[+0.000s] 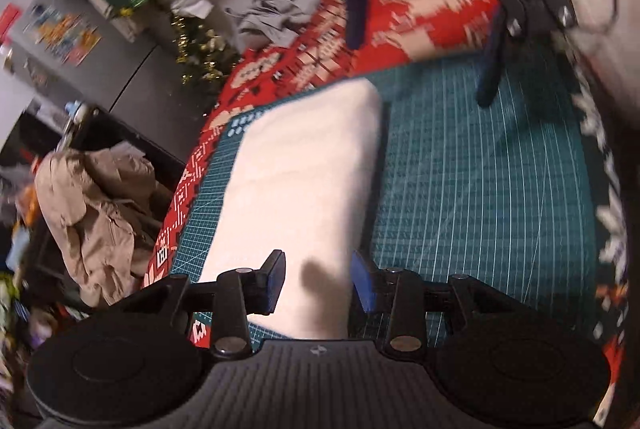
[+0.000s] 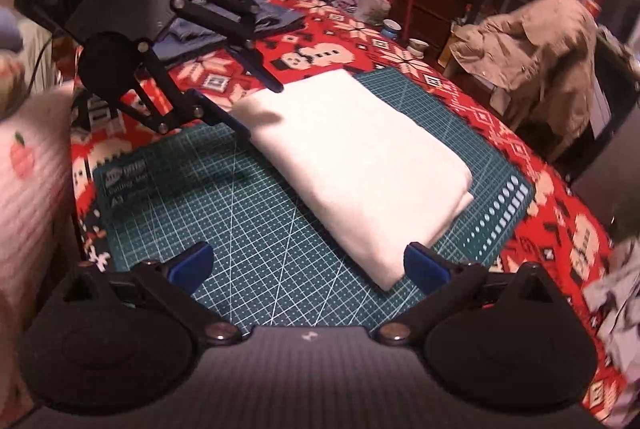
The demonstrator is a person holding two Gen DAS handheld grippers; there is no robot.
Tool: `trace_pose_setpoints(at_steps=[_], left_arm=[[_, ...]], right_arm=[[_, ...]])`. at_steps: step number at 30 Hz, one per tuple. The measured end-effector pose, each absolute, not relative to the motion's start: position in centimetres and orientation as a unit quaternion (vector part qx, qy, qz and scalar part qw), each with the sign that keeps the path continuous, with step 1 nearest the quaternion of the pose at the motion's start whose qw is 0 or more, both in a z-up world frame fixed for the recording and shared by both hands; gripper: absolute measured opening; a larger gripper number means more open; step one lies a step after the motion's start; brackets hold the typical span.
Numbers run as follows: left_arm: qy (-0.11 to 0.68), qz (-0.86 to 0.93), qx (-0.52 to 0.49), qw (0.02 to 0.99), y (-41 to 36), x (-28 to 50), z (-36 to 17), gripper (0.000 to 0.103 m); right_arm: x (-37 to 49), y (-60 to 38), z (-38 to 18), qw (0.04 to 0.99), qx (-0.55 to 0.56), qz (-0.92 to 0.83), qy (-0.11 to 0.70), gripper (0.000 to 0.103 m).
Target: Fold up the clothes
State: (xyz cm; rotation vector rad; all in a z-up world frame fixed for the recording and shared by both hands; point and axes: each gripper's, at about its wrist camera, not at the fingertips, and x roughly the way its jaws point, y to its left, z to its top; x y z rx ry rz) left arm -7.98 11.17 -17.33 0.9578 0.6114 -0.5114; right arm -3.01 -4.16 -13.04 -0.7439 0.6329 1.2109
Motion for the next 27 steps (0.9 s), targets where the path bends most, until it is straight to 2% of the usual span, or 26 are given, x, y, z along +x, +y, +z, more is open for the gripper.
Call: trace_pose_setpoints(at_steps=[2,6,16,18,23,25,26,27], left_arm=[[0.288,-0.236,0.465,0.803,11.4,-7.9,-17.9,0.029],[0.287,-0.242,0.475,0.796,11.9,-7.9,-18.2,0.030],[0.271,-0.253,0.517,0.772,11.9,-8.5,-18.5,0.033],[0.272,-0.252,0.517,0.771,12.2,-8.6,-18.6,0.034],[0.280,-0.254,0.531,0.759,12.5,-9.0,-19.2,0.034],[0.278,-0.253,0.532,0.759,12.6,-9.0,-19.3,0.034],[0.277,-0.253,0.532,0.759,12.6,-9.0,-19.4,0.033],[0.277,-0.252,0.532,0.759,12.6,-9.0,-19.4,0.032]], right_arm=[[-3.5,-3.6,-13.5,0.703,-0.358,0.550,0.273,0.102],[-4.3,-2.3,-14.4,0.683,-0.405,0.550,0.259,0.102],[-3.9,-0.4,-14.2,0.674,-0.422,0.565,0.218,0.102],[-4.0,-0.1,-14.3,0.675,-0.427,0.565,0.206,0.099],[-3.9,1.2,-15.2,0.672,-0.436,0.564,0.199,0.077],[-4.2,1.8,-15.4,0.670,-0.443,0.565,0.187,0.050],[-4.4,2.1,-15.5,0.670,-0.446,0.565,0.181,0.042],[-4.6,2.5,-15.6,0.669,-0.447,0.568,0.176,0.026]])
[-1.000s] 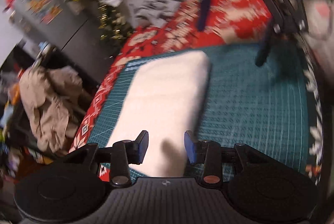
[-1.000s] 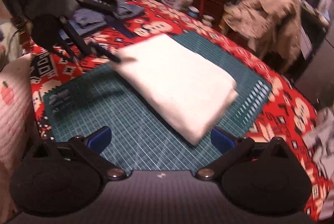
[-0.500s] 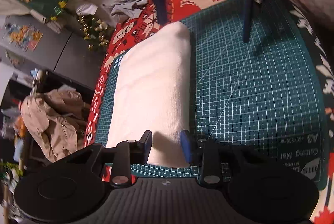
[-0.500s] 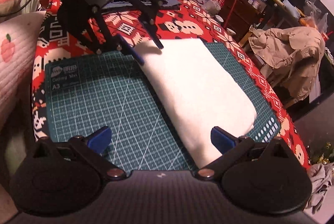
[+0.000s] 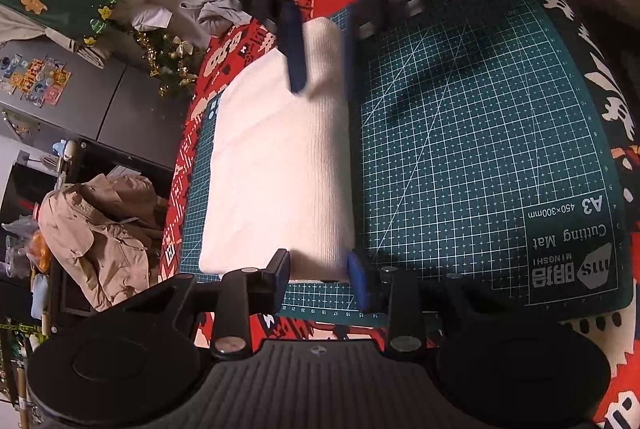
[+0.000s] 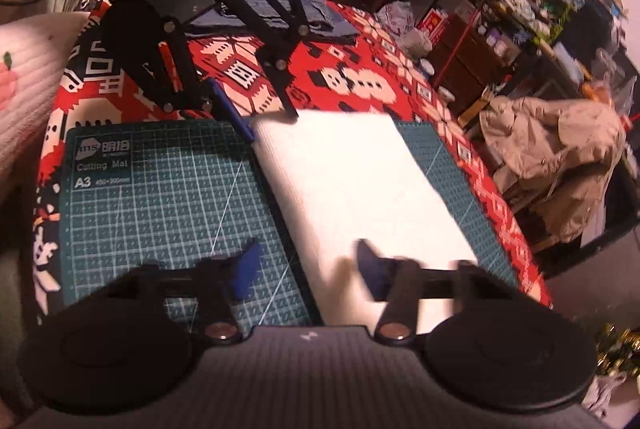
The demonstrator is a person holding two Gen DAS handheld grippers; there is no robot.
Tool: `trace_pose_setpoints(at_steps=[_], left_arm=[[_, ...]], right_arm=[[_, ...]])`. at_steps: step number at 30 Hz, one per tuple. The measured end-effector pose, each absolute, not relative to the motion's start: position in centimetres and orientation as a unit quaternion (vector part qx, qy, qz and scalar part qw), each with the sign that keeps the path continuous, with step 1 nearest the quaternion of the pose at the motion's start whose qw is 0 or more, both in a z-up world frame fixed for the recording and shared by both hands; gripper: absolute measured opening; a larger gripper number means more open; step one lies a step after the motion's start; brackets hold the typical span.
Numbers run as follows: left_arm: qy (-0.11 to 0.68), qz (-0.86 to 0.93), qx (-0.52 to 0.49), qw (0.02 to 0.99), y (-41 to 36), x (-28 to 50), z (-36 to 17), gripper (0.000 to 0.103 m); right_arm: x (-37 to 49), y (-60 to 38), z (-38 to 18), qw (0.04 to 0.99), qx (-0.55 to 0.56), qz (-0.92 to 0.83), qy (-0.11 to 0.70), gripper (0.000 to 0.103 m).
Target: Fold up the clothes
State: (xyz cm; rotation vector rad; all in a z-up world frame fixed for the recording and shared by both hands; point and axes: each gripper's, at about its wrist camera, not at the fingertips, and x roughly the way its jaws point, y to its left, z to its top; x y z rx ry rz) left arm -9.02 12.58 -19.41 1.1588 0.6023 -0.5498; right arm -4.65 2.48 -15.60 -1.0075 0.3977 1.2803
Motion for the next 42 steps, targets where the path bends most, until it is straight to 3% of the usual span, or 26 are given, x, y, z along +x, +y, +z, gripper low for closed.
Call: trace_pose_setpoints(at_steps=[3,4,7,21,42], left_arm=[[0.274,-0.253,0.537,0.757,12.5,-9.1,-19.6,0.020],[0.272,-0.251,0.539,0.757,12.5,-9.1,-19.6,0.020],[0.269,-0.248,0.537,0.760,12.5,-9.2,-19.7,0.017],[0.265,-0.252,0.536,0.761,12.5,-9.2,-19.6,0.016],[0.279,-0.247,0.539,0.756,12.5,-8.8,-19.6,0.016]], right_arm=[[-5.5,3.8,-15.8,0.658,-0.445,0.584,0.167,0.018],[-5.9,4.3,-16.0,0.651,-0.448,0.591,0.163,0.011],[-6.8,5.8,-16.5,0.634,-0.455,0.606,0.153,0.005],[-5.5,9.8,-18.5,0.639,-0.439,0.605,0.184,0.000],[0.1,-2.3,-17.0,0.684,-0.421,0.538,0.255,0.000]])
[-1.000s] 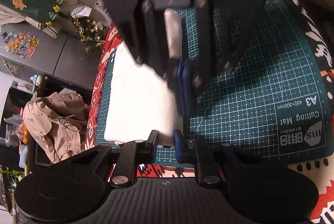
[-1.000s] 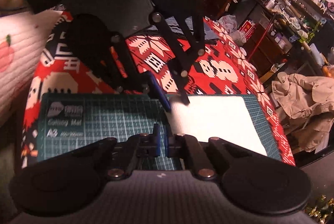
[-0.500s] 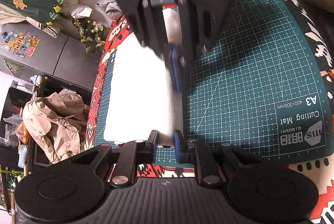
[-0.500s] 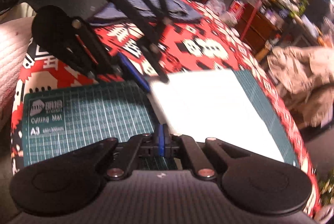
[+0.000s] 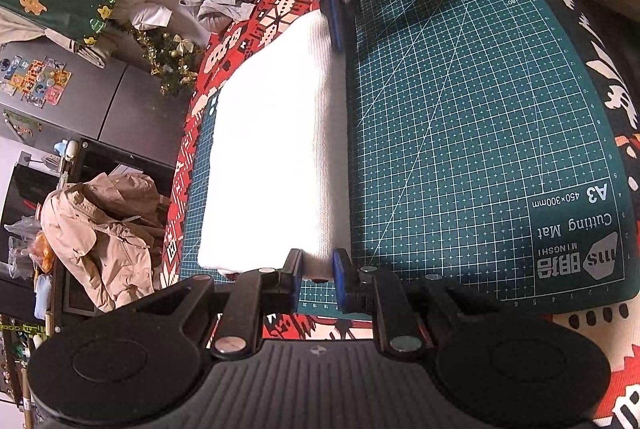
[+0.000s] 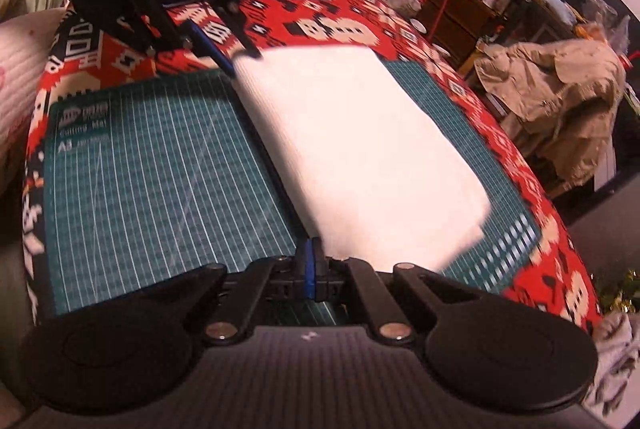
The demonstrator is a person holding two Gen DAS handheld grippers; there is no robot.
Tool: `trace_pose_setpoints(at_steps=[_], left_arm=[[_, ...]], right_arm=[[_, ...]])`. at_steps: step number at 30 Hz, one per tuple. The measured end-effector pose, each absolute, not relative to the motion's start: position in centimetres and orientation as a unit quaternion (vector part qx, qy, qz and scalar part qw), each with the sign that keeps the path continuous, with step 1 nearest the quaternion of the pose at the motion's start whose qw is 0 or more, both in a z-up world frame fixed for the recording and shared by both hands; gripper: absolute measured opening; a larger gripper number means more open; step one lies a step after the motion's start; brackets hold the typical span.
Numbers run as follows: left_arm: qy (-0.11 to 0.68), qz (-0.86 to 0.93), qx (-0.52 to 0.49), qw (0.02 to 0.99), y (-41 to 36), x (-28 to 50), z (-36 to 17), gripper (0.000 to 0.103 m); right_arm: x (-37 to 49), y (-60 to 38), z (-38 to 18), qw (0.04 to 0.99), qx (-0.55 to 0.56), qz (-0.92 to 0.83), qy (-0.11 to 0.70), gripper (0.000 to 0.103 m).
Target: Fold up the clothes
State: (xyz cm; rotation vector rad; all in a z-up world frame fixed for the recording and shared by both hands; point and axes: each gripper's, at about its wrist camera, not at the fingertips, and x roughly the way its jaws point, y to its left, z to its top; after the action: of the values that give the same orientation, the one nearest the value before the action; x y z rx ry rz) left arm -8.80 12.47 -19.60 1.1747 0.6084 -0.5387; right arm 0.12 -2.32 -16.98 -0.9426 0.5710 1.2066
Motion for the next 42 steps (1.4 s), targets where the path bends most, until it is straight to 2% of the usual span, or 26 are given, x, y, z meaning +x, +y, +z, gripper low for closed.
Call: trace_pose_setpoints(at_steps=[8,11,13,15,18,31,32,33,34,42], left_arm=[[0.293,-0.243,0.529,0.758,12.4,-8.3,-19.3,0.018],[0.295,-0.242,0.522,0.763,12.3,-8.4,-19.0,0.022],[0.286,-0.247,0.523,0.764,12.2,-8.8,-18.8,0.023],[0.275,-0.255,0.528,0.762,11.9,-9.2,-18.7,0.030],[0.258,-0.269,0.535,0.758,11.0,-9.5,-18.7,0.032],[0.214,-0.296,0.551,0.750,8.3,-6.7,-19.7,0.032],[0.214,-0.298,0.550,0.750,8.3,-6.6,-19.8,0.026],[0.215,-0.299,0.549,0.750,8.3,-6.4,-19.8,0.019],[0.215,-0.302,0.548,0.750,8.3,-6.3,-19.9,0.019],[0.211,-0.313,0.535,0.756,8.8,-6.5,-19.8,0.017]], right_arm=[[2.5,-6.2,-15.9,0.716,-0.417,0.491,0.269,0.000],[2.5,-7.0,-15.4,0.722,-0.404,0.492,0.270,0.001],[1.9,-7.0,-15.2,0.721,-0.407,0.499,0.257,0.006],[1.1,-6.5,-15.1,0.713,-0.415,0.514,0.236,0.007],[-0.5,-4.9,-15.0,0.696,-0.437,0.534,0.197,0.026],[-2.8,2.5,-17.4,0.636,-0.516,0.564,0.106,0.027],[-2.8,2.7,-17.5,0.632,-0.521,0.565,0.104,0.027],[-2.8,2.9,-17.6,0.628,-0.526,0.565,0.101,0.025],[-2.8,3.2,-17.7,0.624,-0.531,0.566,0.098,0.020],[-2.2,1.5,-17.9,0.606,-0.545,0.573,0.087,0.011]])
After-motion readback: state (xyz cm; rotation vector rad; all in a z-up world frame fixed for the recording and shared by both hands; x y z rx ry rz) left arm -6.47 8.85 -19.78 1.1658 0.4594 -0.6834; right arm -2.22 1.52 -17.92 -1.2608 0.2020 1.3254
